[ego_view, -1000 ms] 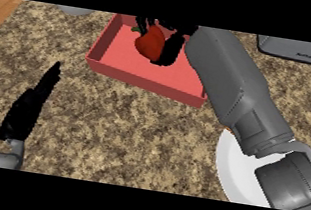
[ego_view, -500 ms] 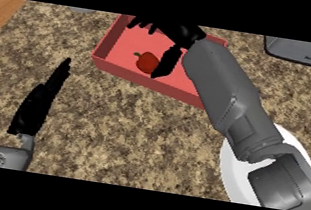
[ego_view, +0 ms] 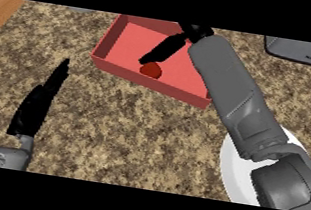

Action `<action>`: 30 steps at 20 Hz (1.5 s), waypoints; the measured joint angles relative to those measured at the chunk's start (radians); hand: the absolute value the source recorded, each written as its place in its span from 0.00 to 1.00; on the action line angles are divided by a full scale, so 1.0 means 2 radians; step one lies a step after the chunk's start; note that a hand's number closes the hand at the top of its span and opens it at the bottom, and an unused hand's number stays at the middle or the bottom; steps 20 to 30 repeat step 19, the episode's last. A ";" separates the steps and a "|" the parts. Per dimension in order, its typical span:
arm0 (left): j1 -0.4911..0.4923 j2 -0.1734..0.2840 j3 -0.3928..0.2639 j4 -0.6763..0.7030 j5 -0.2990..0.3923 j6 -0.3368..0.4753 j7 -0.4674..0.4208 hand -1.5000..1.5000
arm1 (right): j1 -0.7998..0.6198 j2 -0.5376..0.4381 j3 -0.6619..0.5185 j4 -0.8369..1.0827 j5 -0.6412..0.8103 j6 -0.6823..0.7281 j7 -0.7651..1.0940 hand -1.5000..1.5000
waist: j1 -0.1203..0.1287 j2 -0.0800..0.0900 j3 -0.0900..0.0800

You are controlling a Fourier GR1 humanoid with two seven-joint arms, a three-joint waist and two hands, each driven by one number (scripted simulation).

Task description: Pick the bell pepper from the plate and place it in the cardboard box

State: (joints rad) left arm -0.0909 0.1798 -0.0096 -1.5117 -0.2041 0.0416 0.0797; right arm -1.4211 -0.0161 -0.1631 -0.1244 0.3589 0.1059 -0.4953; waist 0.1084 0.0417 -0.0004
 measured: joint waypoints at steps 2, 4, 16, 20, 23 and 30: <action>0.001 0.003 0.003 -0.001 0.003 -0.002 0.000 0.50 | -0.005 -0.012 -0.027 0.000 -0.026 0.015 0.007 0.00 | 0.000 0.001 0.000; 0.002 0.001 0.000 -0.003 0.002 -0.002 -0.001 0.50 | -0.007 -0.027 -0.048 0.002 -0.046 0.026 0.012 0.00 | 0.001 0.002 0.000; 0.001 0.001 -0.002 -0.008 0.003 -0.006 -0.008 0.50 | 0.015 -0.163 -0.112 0.008 -0.101 0.069 0.032 0.00 | 0.010 0.013 0.001; -0.005 0.001 0.000 -0.010 0.006 -0.009 -0.005 0.50 | 0.023 -0.194 -0.115 0.008 -0.103 0.097 0.030 0.00 | 0.012 0.016 0.002; -0.005 0.001 0.000 -0.010 0.006 -0.009 -0.005 0.50 | 0.023 -0.194 -0.115 0.008 -0.103 0.097 0.030 0.00 | 0.012 0.016 0.002; -0.005 0.001 0.000 -0.010 0.006 -0.009 -0.005 0.50 | 0.023 -0.194 -0.115 0.008 -0.103 0.097 0.030 0.00 | 0.012 0.016 0.002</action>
